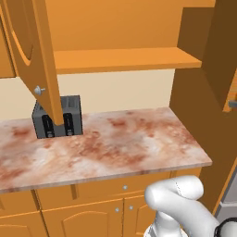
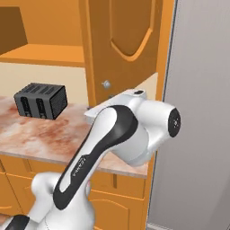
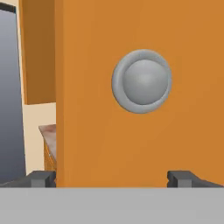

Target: Close all open cabinet doors.

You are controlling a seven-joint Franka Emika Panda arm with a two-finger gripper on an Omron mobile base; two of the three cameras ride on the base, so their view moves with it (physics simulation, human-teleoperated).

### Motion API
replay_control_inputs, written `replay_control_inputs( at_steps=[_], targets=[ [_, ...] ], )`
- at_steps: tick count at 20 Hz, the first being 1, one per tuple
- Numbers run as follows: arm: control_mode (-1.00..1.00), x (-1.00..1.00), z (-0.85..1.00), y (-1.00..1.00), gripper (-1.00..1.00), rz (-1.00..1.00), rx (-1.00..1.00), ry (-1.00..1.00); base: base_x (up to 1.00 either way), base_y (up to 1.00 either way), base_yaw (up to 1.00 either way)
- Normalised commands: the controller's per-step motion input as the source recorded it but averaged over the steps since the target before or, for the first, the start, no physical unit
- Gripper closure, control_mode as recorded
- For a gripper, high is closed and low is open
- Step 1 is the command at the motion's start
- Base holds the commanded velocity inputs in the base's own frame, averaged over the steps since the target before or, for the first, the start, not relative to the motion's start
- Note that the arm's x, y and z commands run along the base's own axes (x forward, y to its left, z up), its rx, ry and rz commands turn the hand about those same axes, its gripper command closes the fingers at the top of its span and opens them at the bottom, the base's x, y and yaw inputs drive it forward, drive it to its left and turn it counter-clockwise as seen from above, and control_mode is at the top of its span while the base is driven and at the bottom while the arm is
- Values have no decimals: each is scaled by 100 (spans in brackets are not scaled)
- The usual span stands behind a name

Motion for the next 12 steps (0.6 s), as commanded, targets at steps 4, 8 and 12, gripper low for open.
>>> replay_control_inputs(
  at_steps=[4, 8, 12],
  targets=[
    [-100, 66, 0, 76, -100, 0, -4, 0, 0, 0, 0],
    [-100, 79, 0, 68, -100, 0, -3, 0, 0, 0, 0],
    [-100, 85, 0, 58, -100, 0, 0, 0, 0, 0, 0]
  ],
)
